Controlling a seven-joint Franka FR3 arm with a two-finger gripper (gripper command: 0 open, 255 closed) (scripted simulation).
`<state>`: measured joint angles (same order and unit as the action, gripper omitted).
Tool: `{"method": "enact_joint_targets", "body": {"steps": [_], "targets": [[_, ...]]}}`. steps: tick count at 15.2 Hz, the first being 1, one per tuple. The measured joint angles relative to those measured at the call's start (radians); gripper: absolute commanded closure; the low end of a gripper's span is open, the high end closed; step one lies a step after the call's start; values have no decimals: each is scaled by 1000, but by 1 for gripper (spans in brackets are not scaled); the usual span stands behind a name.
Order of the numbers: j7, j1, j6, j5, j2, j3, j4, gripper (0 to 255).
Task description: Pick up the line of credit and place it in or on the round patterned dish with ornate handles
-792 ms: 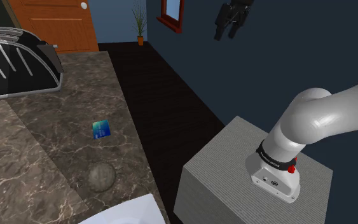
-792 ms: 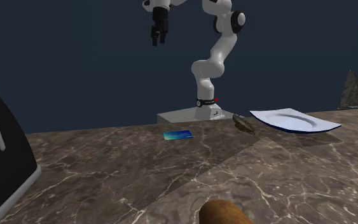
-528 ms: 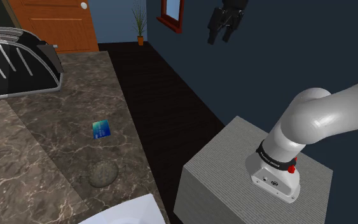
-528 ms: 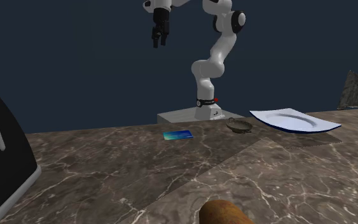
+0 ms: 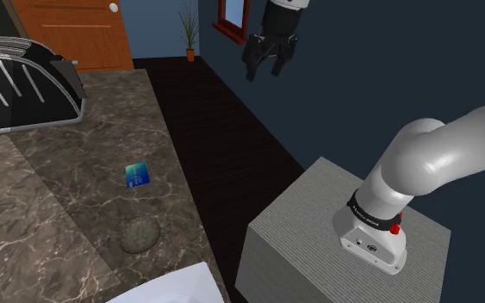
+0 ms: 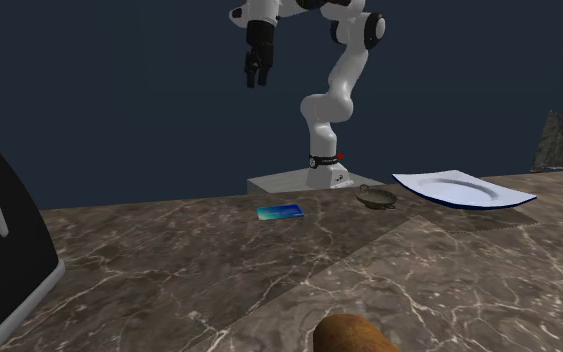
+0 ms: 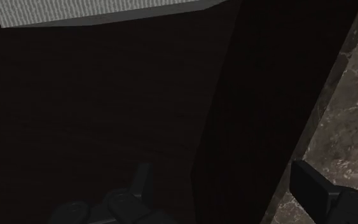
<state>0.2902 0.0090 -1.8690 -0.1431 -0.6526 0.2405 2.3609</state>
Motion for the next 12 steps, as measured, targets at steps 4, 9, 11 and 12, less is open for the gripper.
{"method": "enact_joint_targets", "body": {"steps": [4,9,11,12], "targets": [[119,0,-79,-9,92,98,-16,0],[281,-15,-159,17,235,223,-81,0],[349,-25,-190,41,298,270,-108,0],[390,-31,-199,60,338,297,-134,0]]}}
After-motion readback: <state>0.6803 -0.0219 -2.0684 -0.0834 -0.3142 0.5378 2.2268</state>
